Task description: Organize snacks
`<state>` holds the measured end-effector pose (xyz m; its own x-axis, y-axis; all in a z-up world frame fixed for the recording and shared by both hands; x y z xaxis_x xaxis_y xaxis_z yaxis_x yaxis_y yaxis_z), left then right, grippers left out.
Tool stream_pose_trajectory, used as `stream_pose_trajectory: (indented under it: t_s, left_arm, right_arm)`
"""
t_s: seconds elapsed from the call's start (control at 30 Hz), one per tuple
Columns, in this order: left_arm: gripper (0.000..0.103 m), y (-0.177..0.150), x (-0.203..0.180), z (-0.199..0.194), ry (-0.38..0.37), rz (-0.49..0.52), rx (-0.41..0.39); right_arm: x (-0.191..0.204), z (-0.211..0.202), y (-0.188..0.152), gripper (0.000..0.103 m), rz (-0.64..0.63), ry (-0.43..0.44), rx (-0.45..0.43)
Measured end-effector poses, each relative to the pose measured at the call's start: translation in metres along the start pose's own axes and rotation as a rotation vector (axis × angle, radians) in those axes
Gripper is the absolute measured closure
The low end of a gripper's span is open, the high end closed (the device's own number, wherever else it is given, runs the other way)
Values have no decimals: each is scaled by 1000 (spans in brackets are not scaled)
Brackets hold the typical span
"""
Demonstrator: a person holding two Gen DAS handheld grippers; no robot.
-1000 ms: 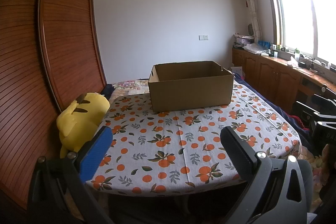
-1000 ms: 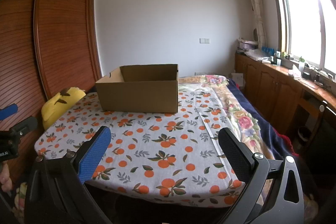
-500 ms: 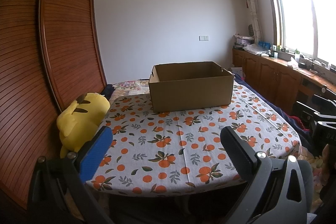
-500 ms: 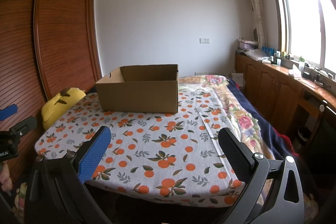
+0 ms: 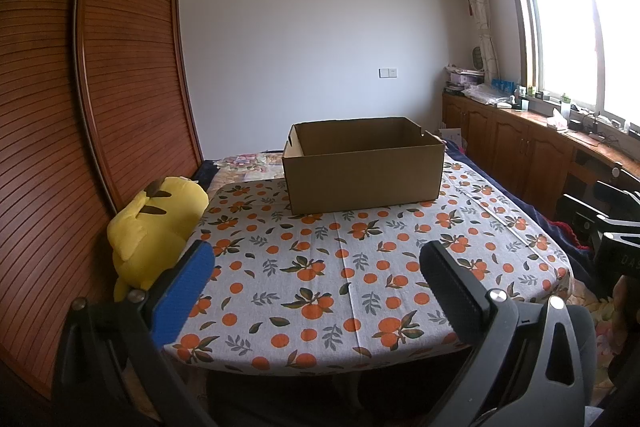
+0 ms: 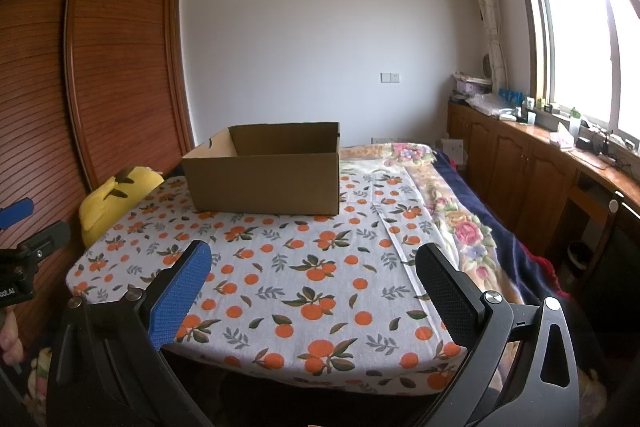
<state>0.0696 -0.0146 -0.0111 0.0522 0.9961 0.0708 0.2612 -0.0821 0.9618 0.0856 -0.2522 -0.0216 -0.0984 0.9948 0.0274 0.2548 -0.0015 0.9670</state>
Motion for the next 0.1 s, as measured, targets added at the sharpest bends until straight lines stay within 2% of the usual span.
stream_pose_trajectory:
  t_s: [0.1]
  left_arm:
    - [0,0,0,0,-1,-1,0]
  right_arm:
    - [0,0,0,0,0,-1,0]
Point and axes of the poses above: each gripper's, at about its wrist camera, not at the fingertips, and z roughly the way its jaws point, x to its left, y to its top, the point moved 3 cm from there along z, roughly the way its jaws point, and after that the axes turned 10 degrees about -x, right-handed, at the moved point
